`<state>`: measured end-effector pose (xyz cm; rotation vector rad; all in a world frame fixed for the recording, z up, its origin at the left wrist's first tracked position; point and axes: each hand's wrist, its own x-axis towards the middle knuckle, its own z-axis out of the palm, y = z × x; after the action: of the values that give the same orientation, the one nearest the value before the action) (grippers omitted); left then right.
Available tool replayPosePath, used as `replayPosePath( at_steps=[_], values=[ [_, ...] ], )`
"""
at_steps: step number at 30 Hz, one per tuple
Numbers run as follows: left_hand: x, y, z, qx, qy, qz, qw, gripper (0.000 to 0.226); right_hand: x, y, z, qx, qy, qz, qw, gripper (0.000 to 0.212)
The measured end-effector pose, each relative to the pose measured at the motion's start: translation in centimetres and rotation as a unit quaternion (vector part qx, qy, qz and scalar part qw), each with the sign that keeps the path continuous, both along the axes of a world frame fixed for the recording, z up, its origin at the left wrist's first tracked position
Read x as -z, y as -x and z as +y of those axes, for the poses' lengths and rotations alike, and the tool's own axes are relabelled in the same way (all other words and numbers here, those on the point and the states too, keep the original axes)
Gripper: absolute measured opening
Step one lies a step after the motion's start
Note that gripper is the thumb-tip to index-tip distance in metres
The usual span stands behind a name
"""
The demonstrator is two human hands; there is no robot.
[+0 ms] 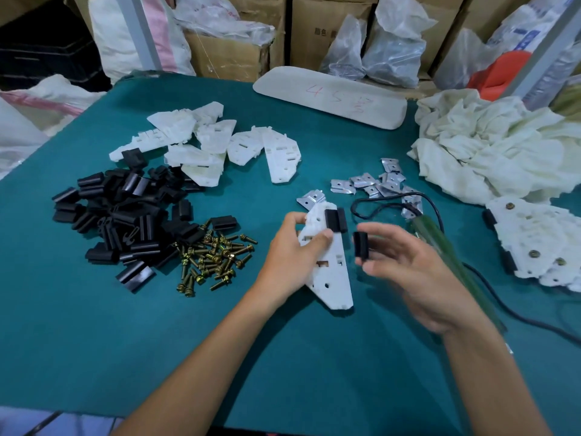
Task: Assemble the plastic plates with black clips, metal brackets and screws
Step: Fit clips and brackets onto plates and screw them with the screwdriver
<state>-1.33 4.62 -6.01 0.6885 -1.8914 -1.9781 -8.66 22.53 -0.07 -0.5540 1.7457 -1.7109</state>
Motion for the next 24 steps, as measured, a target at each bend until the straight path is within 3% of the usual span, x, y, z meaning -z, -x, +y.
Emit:
replayPosePath(
  at_steps=[2,4,11,15,20,24],
  values=[
    [0.0,0.0,0.0,-0.003,-0.005,0.0,1.0,0.03,1.0,-0.8,0.9,0.033,0.01,-0.056,0.998,0.034],
    [0.0,-0.2,-0.1,-0.003,-0.014,0.008,1.0,0.03,1.6,-1.3,1.1,0.051,-0.016,-0.054,0.997,0.025],
    [-0.1,-0.5,-0.1,0.001,-0.037,0.034,0.999,0.026,2.3,-2.7,0.0,0.042,-0.073,-0.083,0.993,0.022],
    [0.1,-0.4,0.2,-0.012,0.008,0.023,1.0,0.025,2.4,-3.0,-0.2,0.08,-0.088,-0.056,0.991,0.015],
    [0.5,-0.5,0.5,-0.026,0.047,0.018,0.998,0.019,2.9,-3.5,-0.4,0.077,-0.159,0.063,0.982,0.012],
    [0.3,-0.5,0.5,-0.044,0.024,0.025,0.998,0.022,3.1,-3.3,-0.8,0.093,-0.129,0.028,0.987,0.014]
  ],
)
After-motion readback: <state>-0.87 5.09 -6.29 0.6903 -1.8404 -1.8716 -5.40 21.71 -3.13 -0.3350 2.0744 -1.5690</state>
